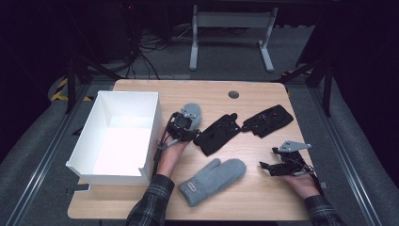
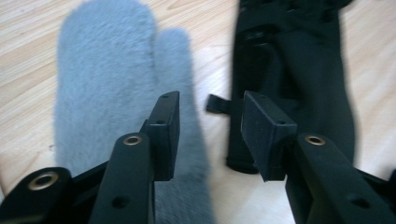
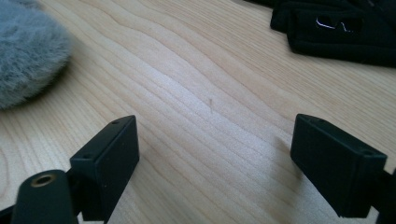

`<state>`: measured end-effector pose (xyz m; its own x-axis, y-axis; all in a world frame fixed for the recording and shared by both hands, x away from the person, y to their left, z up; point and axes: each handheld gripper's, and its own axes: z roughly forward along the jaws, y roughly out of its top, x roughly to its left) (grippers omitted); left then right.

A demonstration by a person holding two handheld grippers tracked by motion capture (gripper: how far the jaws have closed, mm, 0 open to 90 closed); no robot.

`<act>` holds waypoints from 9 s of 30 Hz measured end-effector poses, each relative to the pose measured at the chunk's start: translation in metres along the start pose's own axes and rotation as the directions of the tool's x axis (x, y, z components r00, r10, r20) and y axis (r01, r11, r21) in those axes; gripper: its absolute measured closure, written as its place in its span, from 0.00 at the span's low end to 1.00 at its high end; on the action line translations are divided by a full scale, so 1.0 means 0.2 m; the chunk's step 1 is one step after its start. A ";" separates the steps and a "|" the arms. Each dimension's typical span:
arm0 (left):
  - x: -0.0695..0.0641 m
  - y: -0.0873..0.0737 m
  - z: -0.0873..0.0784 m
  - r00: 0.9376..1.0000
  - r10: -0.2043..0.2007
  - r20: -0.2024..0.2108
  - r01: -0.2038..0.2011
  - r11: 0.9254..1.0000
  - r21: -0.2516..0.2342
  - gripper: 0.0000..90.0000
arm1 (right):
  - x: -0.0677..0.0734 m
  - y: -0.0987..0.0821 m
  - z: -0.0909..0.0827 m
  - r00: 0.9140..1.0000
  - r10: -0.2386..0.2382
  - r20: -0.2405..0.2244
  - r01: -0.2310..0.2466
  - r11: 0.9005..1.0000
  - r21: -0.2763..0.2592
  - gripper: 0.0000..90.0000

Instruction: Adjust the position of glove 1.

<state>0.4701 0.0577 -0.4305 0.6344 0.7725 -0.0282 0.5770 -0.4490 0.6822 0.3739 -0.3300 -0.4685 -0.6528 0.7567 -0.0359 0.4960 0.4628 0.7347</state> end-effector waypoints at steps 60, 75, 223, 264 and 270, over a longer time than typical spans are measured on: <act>-0.23 -0.02 -0.42 0.993 0.117 0.006 -0.115 0.987 -0.114 0.99 | 0.00 0.00 0.00 1.000 0.008 0.004 -0.008 1.000 0.001 0.18; -0.38 -0.20 -0.35 0.972 0.221 0.078 -0.221 0.975 -0.008 0.98 | 0.00 0.00 0.00 1.000 0.008 0.004 -0.008 1.000 0.001 0.17; -0.46 -0.25 -0.39 0.915 0.098 0.392 -0.083 0.995 -0.053 1.00 | 0.80 0.41 0.10 0.858 -0.305 -0.414 0.215 0.944 -0.250 1.00; -0.46 -0.45 -0.58 0.922 0.084 0.378 -0.066 0.996 -0.060 1.00 | 0.96 0.36 0.07 0.826 -0.336 -0.452 0.247 0.938 -0.245 1.00; -0.46 -0.44 -0.57 0.921 0.093 0.378 -0.074 0.995 -0.065 1.00 | 0.89 0.28 0.04 0.825 -0.330 -0.460 0.295 0.944 -0.149 0.93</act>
<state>0.3023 0.0767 -0.4043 0.8325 0.4998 -0.2391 0.4941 -0.4745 0.7285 0.2899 -0.1646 -0.4388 -0.9651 0.2590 0.0396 0.1908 0.5911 0.7837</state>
